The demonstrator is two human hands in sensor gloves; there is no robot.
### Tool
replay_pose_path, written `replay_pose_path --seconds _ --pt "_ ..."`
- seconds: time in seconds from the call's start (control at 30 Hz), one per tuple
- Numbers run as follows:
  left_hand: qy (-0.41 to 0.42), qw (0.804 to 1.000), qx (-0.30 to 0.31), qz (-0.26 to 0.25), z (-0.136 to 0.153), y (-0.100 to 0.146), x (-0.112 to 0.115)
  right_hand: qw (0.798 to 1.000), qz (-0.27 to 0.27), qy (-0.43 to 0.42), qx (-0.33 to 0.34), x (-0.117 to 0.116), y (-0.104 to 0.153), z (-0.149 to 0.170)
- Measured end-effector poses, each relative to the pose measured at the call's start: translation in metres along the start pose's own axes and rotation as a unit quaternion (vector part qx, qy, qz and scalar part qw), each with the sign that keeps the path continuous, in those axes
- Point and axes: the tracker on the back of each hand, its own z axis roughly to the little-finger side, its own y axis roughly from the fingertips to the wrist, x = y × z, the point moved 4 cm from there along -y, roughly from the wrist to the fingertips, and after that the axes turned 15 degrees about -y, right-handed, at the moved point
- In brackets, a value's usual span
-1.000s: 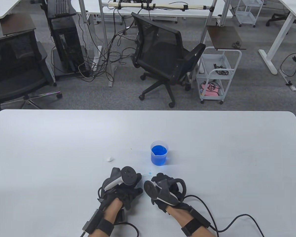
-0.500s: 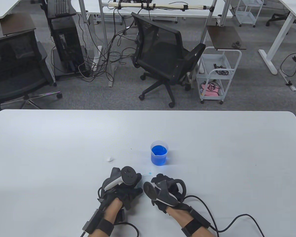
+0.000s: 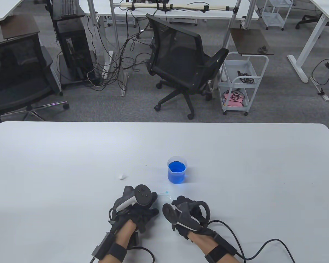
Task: Dip tweezers-held cotton tuft into dye solution and dot onto culture dish
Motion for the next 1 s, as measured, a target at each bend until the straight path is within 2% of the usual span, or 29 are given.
replay_pose_path --seconds 0.13,0.4,0.77,0.87,1.0 --pt "0.000 1.000 0.000 0.000 0.000 0.000 0.000 1.000 0.007 -0.008 -0.004 0.005 -0.001 0.002" --pt "0.000 1.000 -0.001 0.000 0.001 0.000 0.000 0.998 0.040 -0.038 -0.015 0.032 0.005 0.010" --pt "0.001 1.000 -0.002 0.000 0.001 0.000 0.000 1.000 -0.005 -0.009 -0.019 0.002 0.006 0.015" --pt "0.002 1.000 -0.002 0.001 0.001 0.000 -0.001 1.000 -0.004 -0.012 -0.019 0.004 0.007 0.014" --pt "0.003 1.000 -0.001 0.001 0.002 0.000 0.000 0.999 0.017 -0.028 -0.018 0.019 0.009 0.014"
